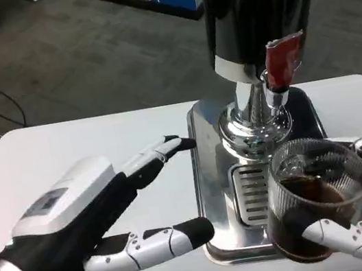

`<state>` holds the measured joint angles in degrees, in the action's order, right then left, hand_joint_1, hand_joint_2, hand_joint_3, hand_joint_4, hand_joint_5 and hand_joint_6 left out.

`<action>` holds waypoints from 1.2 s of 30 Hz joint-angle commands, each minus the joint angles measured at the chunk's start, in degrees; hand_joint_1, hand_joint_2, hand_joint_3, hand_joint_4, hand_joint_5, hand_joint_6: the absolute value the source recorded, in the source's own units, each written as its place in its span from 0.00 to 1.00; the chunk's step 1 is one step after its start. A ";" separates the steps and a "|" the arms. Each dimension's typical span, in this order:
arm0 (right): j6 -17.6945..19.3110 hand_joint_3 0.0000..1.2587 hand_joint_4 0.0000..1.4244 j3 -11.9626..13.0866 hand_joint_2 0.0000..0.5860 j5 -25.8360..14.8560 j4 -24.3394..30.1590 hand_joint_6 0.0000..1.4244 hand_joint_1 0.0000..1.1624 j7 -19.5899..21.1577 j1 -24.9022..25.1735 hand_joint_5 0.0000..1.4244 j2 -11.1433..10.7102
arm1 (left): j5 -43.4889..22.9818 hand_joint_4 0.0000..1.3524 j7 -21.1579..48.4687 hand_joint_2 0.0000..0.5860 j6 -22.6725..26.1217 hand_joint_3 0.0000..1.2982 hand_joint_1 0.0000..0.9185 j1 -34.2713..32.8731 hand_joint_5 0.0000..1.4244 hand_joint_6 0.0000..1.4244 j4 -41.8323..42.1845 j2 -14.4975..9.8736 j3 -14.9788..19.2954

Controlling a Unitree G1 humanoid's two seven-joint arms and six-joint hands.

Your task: Grasp the cup under the faucet to collect the drink, then remove the cup.

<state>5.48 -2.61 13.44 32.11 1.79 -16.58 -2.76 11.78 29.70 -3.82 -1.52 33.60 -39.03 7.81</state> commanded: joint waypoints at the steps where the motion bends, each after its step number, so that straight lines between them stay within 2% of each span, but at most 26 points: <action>1: 0.45 0.84 0.87 -1.22 0.18 -0.42 2.56 1.00 0.80 -0.51 1.58 1.00 0.30 | 1.35 0.00 0.94 0.16 1.18 0.08 0.00 1.85 0.07 0.16 3.90 -0.99 0.61; 10: -0.34 0.84 0.87 -3.46 0.18 0.24 3.05 1.00 0.80 -2.50 3.44 1.00 -0.10 | 5.11 0.00 1.53 0.15 3.03 0.07 0.00 6.90 0.06 0.15 11.01 -1.58 3.52; 14: -0.55 0.84 0.87 -4.20 0.18 0.42 3.28 1.00 0.80 -3.20 3.90 1.00 -0.25 | 7.03 0.00 2.11 0.14 3.93 0.06 0.00 9.53 0.05 0.11 13.49 -1.58 5.25; 23: -1.21 0.85 0.87 -5.63 0.18 0.72 3.55 1.00 0.80 -4.83 5.25 1.00 -0.90 | 10.67 0.00 3.18 0.10 6.21 0.02 0.00 15.25 0.01 0.08 19.02 -0.37 9.19; 29: -1.68 0.85 0.87 -5.68 0.18 0.57 3.13 1.00 0.80 -5.68 6.71 1.00 -1.78 | 10.78 0.00 3.56 0.11 6.73 0.01 0.00 18.06 0.00 0.08 20.76 0.65 11.05; 36: -2.22 0.85 0.87 -6.34 0.18 0.78 2.34 1.00 0.80 -5.74 8.11 1.00 -1.75 | 10.61 0.00 3.70 0.12 6.42 0.01 0.00 19.94 0.00 0.07 21.37 1.57 12.81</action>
<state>2.97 -8.36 14.63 33.69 -4.04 -9.94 -4.98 22.61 32.60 2.68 17.41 54.39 -37.72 19.42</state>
